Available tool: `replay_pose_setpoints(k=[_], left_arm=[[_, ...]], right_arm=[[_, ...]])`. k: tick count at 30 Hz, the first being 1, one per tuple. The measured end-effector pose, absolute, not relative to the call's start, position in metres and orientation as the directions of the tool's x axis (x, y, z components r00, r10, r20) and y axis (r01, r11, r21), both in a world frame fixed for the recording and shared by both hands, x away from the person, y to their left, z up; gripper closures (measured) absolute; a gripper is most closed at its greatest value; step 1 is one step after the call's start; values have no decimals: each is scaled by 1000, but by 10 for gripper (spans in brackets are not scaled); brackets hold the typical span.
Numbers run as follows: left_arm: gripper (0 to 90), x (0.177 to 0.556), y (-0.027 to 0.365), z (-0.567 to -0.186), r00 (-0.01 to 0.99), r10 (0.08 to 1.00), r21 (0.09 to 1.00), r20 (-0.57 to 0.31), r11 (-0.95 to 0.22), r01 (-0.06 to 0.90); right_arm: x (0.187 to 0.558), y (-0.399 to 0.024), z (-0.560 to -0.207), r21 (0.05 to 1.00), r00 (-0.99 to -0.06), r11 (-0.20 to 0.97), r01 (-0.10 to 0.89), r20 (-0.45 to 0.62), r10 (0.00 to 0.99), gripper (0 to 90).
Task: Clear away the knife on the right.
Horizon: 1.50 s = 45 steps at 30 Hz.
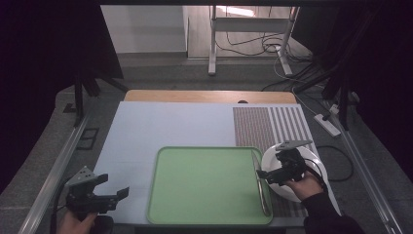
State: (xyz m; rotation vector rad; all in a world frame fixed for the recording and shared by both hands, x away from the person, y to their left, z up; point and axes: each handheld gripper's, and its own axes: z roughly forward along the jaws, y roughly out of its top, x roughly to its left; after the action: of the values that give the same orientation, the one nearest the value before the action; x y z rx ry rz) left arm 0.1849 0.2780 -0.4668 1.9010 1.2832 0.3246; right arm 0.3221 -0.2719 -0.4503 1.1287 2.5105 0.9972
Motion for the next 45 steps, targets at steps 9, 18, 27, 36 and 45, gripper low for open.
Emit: replay_pose_setpoints(k=[9, 18, 27, 36, 45], left_arm=[[49, 185, 278, -467, 451, 866, 733, -215, -162, 661], [49, 185, 278, -467, 451, 866, 734, -216, -161, 660], [49, 185, 278, -467, 450, 866, 734, -218, -159, 660], [49, 185, 278, -467, 451, 866, 735, -216, -160, 659], [47, 184, 278, -467, 452, 865, 736, -215, -161, 657]], right_arm=[[307, -290, -448, 679, -649, 429, 595, 92, 755, 0], [294, -304, -447, 702, -605, 367, 610, 113, 788, 0], [283, -315, -448, 710, -579, 357, 607, 88, 810, 0], [272, -326, -448, 712, -559, 344, 612, 82, 825, 0], [261, -337, -446, 725, -532, 313, 614, 87, 842, 0]])
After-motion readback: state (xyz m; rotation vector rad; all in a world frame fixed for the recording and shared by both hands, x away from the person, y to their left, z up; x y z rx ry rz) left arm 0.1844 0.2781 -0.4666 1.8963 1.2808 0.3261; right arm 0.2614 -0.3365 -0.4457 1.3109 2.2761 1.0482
